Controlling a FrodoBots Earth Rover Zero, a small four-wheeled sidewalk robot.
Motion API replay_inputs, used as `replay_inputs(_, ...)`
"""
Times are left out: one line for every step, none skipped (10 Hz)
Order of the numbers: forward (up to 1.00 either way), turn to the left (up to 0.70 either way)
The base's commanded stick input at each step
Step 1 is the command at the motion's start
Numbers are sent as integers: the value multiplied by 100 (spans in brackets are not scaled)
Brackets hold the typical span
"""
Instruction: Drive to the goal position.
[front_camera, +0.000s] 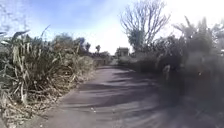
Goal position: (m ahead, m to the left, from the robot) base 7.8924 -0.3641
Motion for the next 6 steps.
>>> replay_inputs(45, 0)
replay_inputs(45, 0)
replay_inputs(45, 0)
replay_inputs(45, 0)
replay_inputs(45, 0)
replay_inputs(45, 0)
